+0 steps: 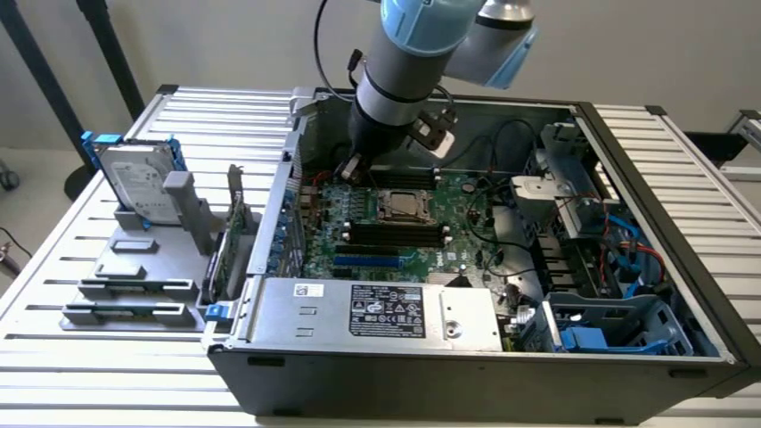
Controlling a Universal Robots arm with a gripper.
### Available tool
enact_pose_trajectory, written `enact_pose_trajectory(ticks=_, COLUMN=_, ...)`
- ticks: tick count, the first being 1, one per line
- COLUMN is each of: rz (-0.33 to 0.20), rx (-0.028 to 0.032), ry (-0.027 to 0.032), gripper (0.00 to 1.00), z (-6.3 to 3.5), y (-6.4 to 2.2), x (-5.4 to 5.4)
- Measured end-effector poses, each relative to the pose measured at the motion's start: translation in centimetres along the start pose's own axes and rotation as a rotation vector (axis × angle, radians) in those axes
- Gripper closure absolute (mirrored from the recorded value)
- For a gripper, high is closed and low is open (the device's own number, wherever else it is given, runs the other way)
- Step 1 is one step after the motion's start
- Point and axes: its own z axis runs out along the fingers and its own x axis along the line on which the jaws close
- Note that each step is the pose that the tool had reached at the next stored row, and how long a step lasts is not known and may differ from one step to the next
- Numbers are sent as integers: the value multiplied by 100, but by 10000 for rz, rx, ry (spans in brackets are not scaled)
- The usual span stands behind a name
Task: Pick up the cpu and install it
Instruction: 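Install the first cpu locking lever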
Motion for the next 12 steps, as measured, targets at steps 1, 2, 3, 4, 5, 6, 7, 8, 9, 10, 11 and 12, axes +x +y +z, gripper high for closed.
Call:
enact_pose_trajectory(ticks=1, rz=145, rx=-28, ry=52, gripper=89, z=0, y=0, x=0)
enact_pose_trajectory(ticks=2, rz=297, rx=-58, ry=107, gripper=89, z=1, y=0, x=0)
enact_pose_trajectory(ticks=3, rz=433, rx=-84, ry=155, gripper=89, z=1, y=0, x=0)
enact_pose_trajectory(ticks=4, rz=563, rx=-108, ry=203, gripper=89, z=1, y=0, x=-1)
enact_pose_trajectory(ticks=5, rz=687, rx=-130, ry=250, gripper=89, z=1, y=0, x=-1)
enact_pose_trajectory(ticks=6, rz=787, rx=-138, ry=292, gripper=89, z=1, y=-2, x=-2)
enact_pose_trajectory(ticks=7, rz=862, rx=-131, ry=335, gripper=89, z=2, y=-4, x=-3)
enact_pose_trajectory(ticks=8, rz=918, rx=-117, ry=373, gripper=89, z=2, y=-10, x=-6)
enact_pose_trajectory(ticks=9, rz=957, rx=-92, ry=413, gripper=89, z=3, y=-18, x=-11)
enact_pose_trajectory(ticks=10, rz=986, rx=-59, ry=459, gripper=89, z=4, y=-30, x=-17)
enact_pose_trajectory(ticks=11, rz=1014, rx=-35, ry=498, gripper=89, z=5, y=-41, x=-22)
enact_pose_trajectory(ticks=12, rz=1037, rx=-10, ry=536, gripper=89, z=6, y=-53, x=-29)
